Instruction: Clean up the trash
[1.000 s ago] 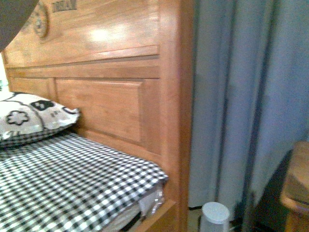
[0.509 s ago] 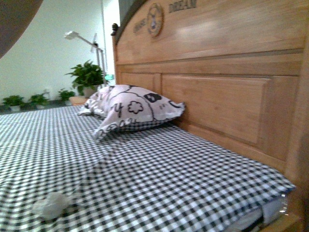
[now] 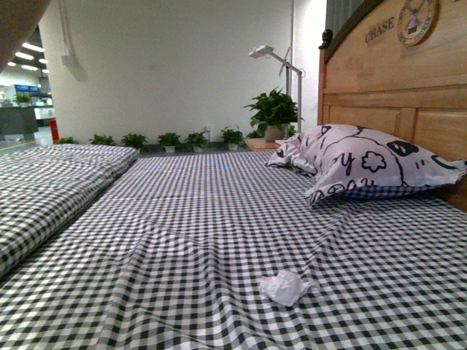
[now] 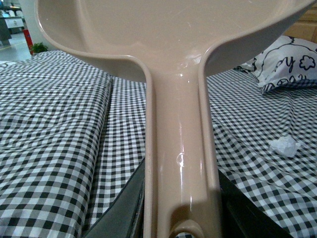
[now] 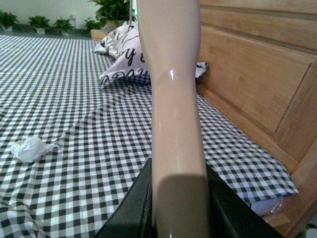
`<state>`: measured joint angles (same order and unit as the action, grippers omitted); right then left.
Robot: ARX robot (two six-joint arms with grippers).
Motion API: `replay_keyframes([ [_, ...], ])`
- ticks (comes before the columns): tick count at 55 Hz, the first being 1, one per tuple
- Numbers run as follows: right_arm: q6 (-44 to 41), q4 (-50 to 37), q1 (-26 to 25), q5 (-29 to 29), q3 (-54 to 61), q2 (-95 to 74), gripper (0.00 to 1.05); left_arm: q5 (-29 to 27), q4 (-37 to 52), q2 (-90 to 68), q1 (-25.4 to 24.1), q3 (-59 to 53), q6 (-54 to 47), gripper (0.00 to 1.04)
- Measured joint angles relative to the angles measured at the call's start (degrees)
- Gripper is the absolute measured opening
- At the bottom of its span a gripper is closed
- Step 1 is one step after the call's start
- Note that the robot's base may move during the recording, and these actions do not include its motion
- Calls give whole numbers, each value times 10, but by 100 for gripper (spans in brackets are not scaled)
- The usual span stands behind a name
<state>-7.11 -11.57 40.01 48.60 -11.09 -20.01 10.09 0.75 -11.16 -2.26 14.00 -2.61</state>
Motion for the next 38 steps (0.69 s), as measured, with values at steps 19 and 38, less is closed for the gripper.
replay_keyframes([
  [19, 0, 0, -1, 5, 0, 1, 21, 52, -138, -87, -4, 54, -83, 27],
  [38, 0, 0, -1, 7, 0, 1, 21, 172, -37, -393, -50, 149, -346, 27],
])
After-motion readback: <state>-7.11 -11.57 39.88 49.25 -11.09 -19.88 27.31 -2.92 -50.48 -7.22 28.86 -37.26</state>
